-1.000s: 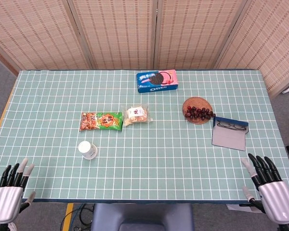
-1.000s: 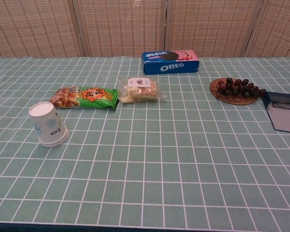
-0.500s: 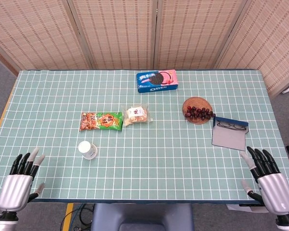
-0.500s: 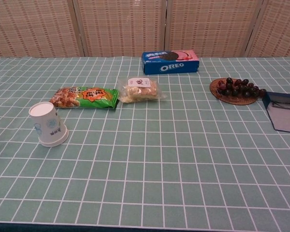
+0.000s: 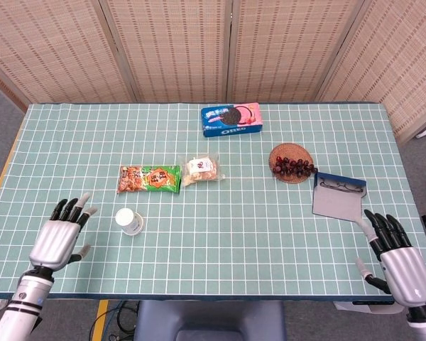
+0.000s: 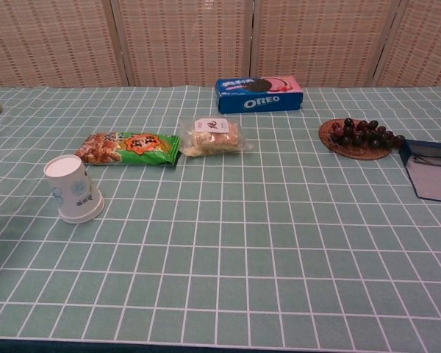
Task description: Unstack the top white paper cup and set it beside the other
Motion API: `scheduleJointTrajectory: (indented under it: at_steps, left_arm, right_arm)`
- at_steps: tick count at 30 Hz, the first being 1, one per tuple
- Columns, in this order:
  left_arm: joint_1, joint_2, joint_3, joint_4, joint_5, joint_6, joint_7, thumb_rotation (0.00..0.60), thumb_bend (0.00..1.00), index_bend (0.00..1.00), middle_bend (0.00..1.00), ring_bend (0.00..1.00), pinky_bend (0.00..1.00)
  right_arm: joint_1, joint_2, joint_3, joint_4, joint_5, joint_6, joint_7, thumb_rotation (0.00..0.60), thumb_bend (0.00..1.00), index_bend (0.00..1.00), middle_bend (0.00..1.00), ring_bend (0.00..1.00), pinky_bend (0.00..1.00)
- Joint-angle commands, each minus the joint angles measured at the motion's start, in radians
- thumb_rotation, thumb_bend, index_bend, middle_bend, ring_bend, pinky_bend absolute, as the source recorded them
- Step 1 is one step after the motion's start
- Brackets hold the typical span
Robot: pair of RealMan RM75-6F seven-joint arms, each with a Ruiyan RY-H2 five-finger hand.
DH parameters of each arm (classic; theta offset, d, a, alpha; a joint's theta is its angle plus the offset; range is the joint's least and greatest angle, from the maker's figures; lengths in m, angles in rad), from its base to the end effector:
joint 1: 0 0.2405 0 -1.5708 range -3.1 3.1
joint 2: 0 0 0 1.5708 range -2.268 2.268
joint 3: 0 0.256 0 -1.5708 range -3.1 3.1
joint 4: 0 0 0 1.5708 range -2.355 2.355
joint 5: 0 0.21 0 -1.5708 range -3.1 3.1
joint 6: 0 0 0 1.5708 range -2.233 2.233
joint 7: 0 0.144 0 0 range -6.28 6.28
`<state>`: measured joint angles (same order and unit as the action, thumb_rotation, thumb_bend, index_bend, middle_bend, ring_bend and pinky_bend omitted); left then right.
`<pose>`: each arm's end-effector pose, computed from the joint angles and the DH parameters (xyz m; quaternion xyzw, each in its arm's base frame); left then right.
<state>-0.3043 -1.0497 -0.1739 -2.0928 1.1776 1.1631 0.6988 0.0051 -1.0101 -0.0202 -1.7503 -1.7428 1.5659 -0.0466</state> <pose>-0.1987 0.2350 0.1225 -0.7137 -0.3493 -0.2755 0.5410 -0.2731 -0.1391 0.1695 0.6468 -0.3525 0.4102 0.5378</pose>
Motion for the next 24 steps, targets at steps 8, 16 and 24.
scheduleJointTrajectory:
  at_steps: [8,16,24]
  left_arm:
    - [-0.237,-0.069,-0.049,0.023,-0.306,-0.102,0.153,0.600,0.30,0.21,0.00,0.00,0.00]
    - [-0.338,-0.122,-0.032,0.059,-0.420,-0.106,0.173,0.600,0.29,0.20,0.00,0.00,0.00]
    - [-0.392,-0.148,-0.005,0.131,-0.470,-0.119,0.136,0.600,0.30,0.22,0.00,0.00,0.00]
  right_arm:
    - [0.013,0.015,0.010,0.005,0.031,-0.011,0.040,0.600,0.34,0.05,0.00,0.00,0.00]
    - [0.025,0.020,0.012,0.007,0.052,-0.033,0.057,0.600,0.34,0.05,0.00,0.00,0.00]
    - [0.022,0.023,0.014,0.010,0.057,-0.021,0.064,0.600,0.34,0.05,0.00,0.00,0.00]
